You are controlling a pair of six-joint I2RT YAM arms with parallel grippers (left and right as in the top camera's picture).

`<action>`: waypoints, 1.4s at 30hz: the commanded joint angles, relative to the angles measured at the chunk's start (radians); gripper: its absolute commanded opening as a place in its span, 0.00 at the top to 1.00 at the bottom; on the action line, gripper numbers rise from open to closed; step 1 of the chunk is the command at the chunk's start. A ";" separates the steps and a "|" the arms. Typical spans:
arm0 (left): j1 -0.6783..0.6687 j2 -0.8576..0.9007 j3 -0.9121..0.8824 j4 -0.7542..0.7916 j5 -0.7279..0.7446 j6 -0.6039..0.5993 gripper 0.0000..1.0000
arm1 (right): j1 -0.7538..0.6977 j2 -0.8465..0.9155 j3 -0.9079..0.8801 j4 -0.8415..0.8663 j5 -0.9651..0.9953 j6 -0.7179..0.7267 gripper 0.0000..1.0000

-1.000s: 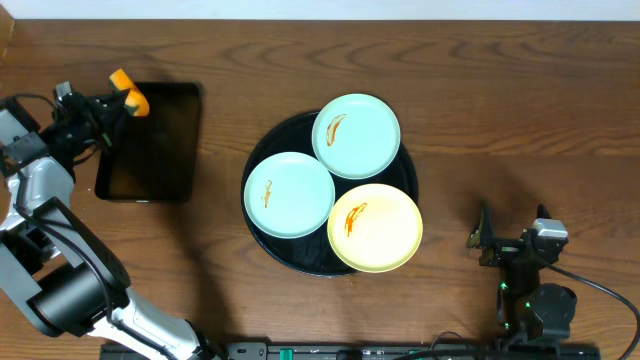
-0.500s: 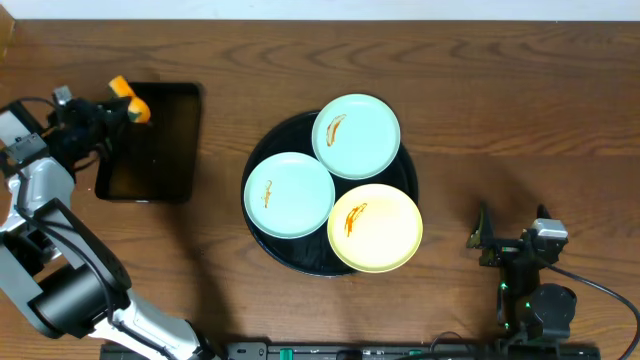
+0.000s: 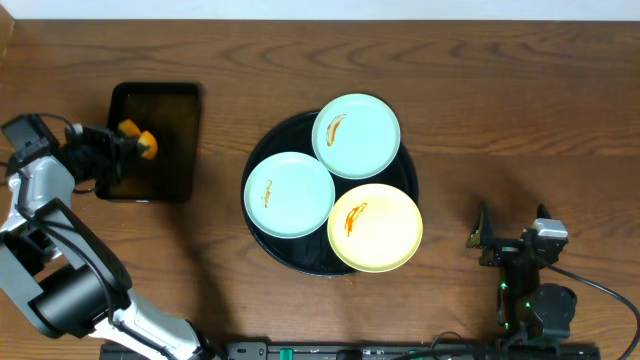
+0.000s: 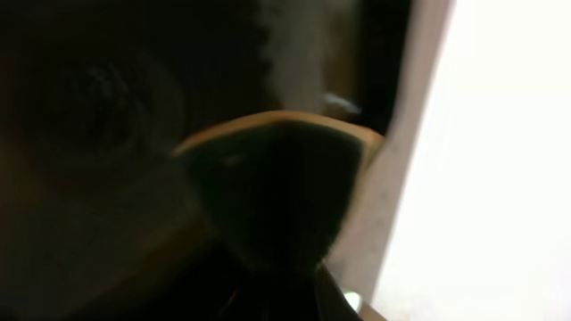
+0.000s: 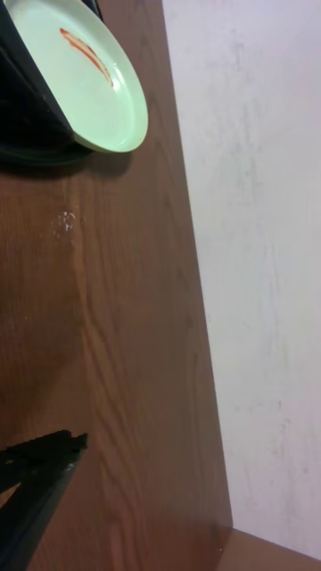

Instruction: Clean dirty plates on tray and stack at the side

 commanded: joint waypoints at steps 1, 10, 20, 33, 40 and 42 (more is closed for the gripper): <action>-0.004 -0.013 0.025 0.163 0.382 -0.109 0.92 | -0.004 -0.005 -0.001 -0.004 -0.001 -0.013 0.01; -0.007 -0.013 0.023 0.038 -0.054 0.093 0.93 | -0.004 -0.005 -0.001 -0.004 -0.001 -0.013 0.01; -0.010 -0.013 0.024 0.360 0.568 -0.235 0.93 | -0.004 -0.005 -0.001 -0.004 -0.001 -0.013 0.01; -0.043 -0.105 0.024 1.204 0.644 -0.940 0.92 | -0.004 -0.005 -0.001 -0.004 -0.001 -0.013 0.01; -0.042 -0.029 0.015 0.624 0.484 -0.278 0.93 | -0.004 -0.005 -0.001 -0.004 -0.001 -0.013 0.01; -0.033 0.007 0.015 0.417 0.328 -0.158 0.93 | -0.004 -0.005 -0.001 -0.004 -0.001 -0.013 0.01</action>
